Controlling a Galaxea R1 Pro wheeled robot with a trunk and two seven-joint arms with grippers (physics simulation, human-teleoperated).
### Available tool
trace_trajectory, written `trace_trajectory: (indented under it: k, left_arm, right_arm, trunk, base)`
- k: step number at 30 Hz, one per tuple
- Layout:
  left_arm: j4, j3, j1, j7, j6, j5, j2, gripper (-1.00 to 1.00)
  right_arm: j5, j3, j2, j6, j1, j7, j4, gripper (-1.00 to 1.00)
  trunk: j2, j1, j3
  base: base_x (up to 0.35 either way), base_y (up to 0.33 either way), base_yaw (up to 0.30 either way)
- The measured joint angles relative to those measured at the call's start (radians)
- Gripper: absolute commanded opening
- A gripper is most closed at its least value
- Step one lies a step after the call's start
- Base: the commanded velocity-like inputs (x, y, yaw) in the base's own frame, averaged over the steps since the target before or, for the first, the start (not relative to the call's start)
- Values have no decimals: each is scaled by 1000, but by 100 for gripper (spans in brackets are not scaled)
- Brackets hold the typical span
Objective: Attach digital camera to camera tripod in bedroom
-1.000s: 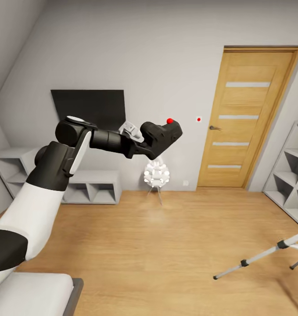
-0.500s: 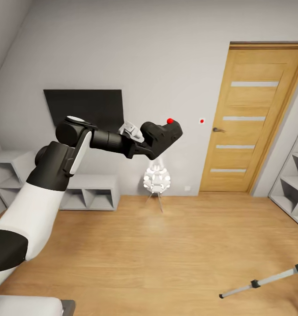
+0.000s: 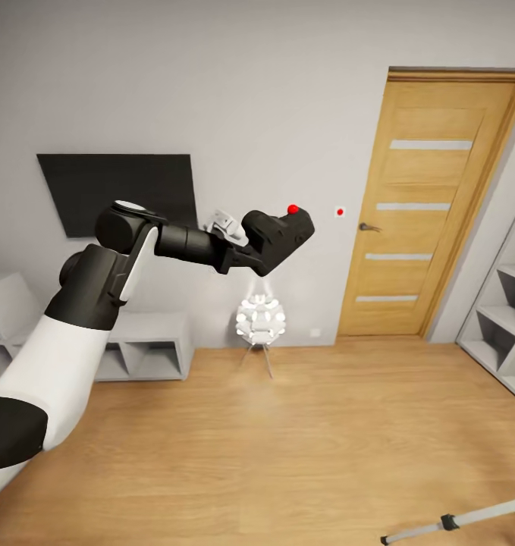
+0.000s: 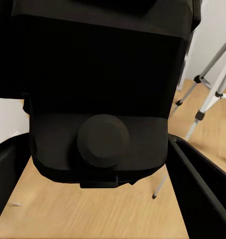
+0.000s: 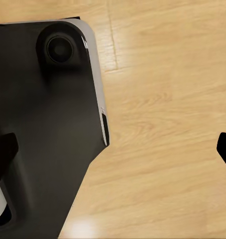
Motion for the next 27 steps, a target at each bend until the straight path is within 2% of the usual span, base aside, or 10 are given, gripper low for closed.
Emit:
trace_trajectory:
  k: [9,21,27]
  left_arm:
    - [0,4,0,0,0,0,0,-100]
    - [21,8,0,0,0,0,3,-100]
    - [27,8,0,-1,0,0,1,-100]
  right_arm:
    - [0,1,0,0,0,0,0,100]
    - [1,1,0,0,0,-1,0,100]
    - [1,1,0,2,0,-1,0,100]
  trunk:
    - [0,0,0]
    - [0,0,0]
    - [0,0,0]
  base:
    - [344,0,-102]
    - [344,0,-17]
    - [343,0,-190]
